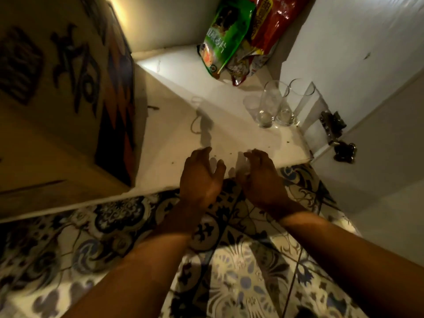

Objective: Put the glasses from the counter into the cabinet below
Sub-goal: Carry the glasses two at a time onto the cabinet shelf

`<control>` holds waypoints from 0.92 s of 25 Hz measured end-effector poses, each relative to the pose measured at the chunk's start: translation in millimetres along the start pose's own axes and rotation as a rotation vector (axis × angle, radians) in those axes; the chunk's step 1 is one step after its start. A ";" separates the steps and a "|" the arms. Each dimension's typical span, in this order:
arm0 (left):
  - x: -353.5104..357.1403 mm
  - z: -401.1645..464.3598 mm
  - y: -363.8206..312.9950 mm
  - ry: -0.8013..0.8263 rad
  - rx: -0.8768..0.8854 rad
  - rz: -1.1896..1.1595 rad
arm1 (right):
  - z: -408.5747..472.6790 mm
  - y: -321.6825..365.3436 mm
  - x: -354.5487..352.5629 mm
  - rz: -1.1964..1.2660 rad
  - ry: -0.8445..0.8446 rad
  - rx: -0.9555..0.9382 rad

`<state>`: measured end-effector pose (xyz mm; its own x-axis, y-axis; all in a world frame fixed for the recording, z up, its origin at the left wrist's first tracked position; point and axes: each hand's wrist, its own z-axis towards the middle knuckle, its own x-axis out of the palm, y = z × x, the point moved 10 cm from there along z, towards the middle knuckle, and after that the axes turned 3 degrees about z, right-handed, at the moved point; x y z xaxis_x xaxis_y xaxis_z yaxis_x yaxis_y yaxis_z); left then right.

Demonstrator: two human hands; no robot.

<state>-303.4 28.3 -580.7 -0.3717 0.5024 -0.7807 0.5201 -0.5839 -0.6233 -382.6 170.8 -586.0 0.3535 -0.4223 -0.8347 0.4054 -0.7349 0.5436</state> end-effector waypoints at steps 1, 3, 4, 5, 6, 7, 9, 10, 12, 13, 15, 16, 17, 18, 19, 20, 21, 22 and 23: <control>-13.0 -10.1 -2.2 -0.021 0.016 0.021 | -7.4 4.7 -1.4 -0.006 0.039 0.002; -36.0 -34.2 -8.4 -0.080 0.048 0.027 | -25.7 14.2 -11.1 0.022 0.102 0.030; -45.2 -44.2 -12.6 -0.066 0.035 0.031 | -35.3 17.8 -17.2 0.045 0.123 0.047; -51.6 -51.1 -16.4 -0.019 0.001 0.034 | -43.2 22.1 -25.5 0.077 0.134 0.060; -56.6 -57.1 -20.6 0.041 -0.047 0.045 | -51.3 26.4 -35.5 0.110 0.141 0.077; -63.2 -62.0 -26.1 0.075 -0.083 0.061 | -58.9 30.0 -46.5 0.141 0.138 0.091; -81.2 -74.5 -44.5 0.094 -0.117 0.071 | -74.3 36.3 -73.1 0.176 0.135 0.117; -91.3 -83.2 -57.9 0.102 -0.123 0.057 | -82.8 38.8 -87.7 0.177 0.143 0.128; -115.8 -100.9 -85.4 0.096 -0.135 0.036 | -102.1 43.3 -118.3 0.166 0.165 0.195; -129.3 -107.8 -96.7 0.082 -0.145 0.029 | -112.0 45.8 -134.1 0.171 0.167 0.247; -156.7 -122.5 -120.1 0.083 -0.168 0.039 | -128.6 58.4 -168.2 0.194 0.130 0.298; -169.7 -129.7 -131.4 0.092 -0.172 0.046 | -134.2 67.1 -183.9 0.215 0.107 0.295; -184.8 -137.6 -143.4 0.101 -0.168 0.042 | -140.4 78.9 -202.0 0.243 0.087 0.289; -201.7 -145.8 -156.1 0.108 -0.161 0.028 | -146.9 90.9 -219.3 0.274 0.071 0.282; -219.9 -154.2 -168.6 0.110 -0.157 0.008 | -153.6 103.7 -236.8 0.292 0.051 0.271; -239.3 -160.1 -181.7 0.109 -0.154 -0.003 | -159.7 117.7 -255.3 0.297 0.030 0.252; -259.0 -164.1 -192.6 0.099 -0.151 -0.007 | -165.6 133.4 -273.8 0.294 0.021 0.230; -280.3 -168.9 -203.0 0.085 -0.157 0.000 | -173.2 149.8 -290.8 0.289 0.022 0.213; -297.8 -172.3 -212.1 0.082 -0.165 0.005 | -179.0 165.0 -305.2 0.288 0.027 0.204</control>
<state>-170.5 112.5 -208.3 -0.3086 0.5540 -0.7732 0.6431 -0.4774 -0.5987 -272.7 273.5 -225.8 0.4525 -0.6155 -0.6452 0.1102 -0.6794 0.7254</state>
